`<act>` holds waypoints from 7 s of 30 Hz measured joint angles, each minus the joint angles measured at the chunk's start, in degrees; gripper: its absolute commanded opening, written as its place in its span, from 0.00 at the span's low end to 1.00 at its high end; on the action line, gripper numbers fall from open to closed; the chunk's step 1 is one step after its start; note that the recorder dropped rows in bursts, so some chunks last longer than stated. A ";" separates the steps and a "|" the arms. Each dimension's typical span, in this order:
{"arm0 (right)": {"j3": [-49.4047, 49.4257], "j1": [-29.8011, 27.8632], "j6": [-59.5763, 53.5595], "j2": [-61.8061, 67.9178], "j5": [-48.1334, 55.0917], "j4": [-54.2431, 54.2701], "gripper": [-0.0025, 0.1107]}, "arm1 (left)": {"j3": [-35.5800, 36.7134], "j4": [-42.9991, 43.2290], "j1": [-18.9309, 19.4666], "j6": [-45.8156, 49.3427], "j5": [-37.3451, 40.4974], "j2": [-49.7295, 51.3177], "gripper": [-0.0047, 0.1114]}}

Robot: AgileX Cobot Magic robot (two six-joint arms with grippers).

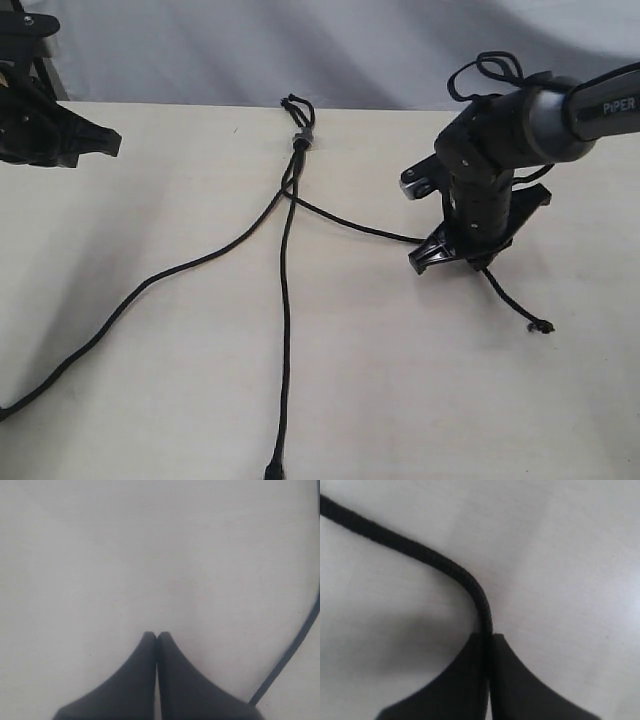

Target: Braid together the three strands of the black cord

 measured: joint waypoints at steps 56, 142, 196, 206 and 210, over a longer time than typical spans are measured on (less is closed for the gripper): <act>7.53 -0.03 6.78 -29.93 -7.87 -6.54 0.63 | -5.96 17.09 -25.27 -5.51 9.66 9.47 0.04; -6.64 32.09 2.26 -2.33 -5.69 19.11 0.63 | -2.91 17.96 2.81 -11.97 -3.16 6.70 0.05; -15.11 30.24 -28.73 -0.69 17.90 9.29 0.02 | -2.91 15.13 2.56 -11.78 -4.74 6.70 0.05; -15.11 21.06 -20.14 -3.31 16.14 1.25 0.02 | -2.91 15.13 2.56 -11.65 -4.74 6.70 0.05; -15.00 17.30 -19.13 -1.20 14.17 1.25 0.02 | -2.91 15.13 2.56 -11.65 -4.74 6.70 0.05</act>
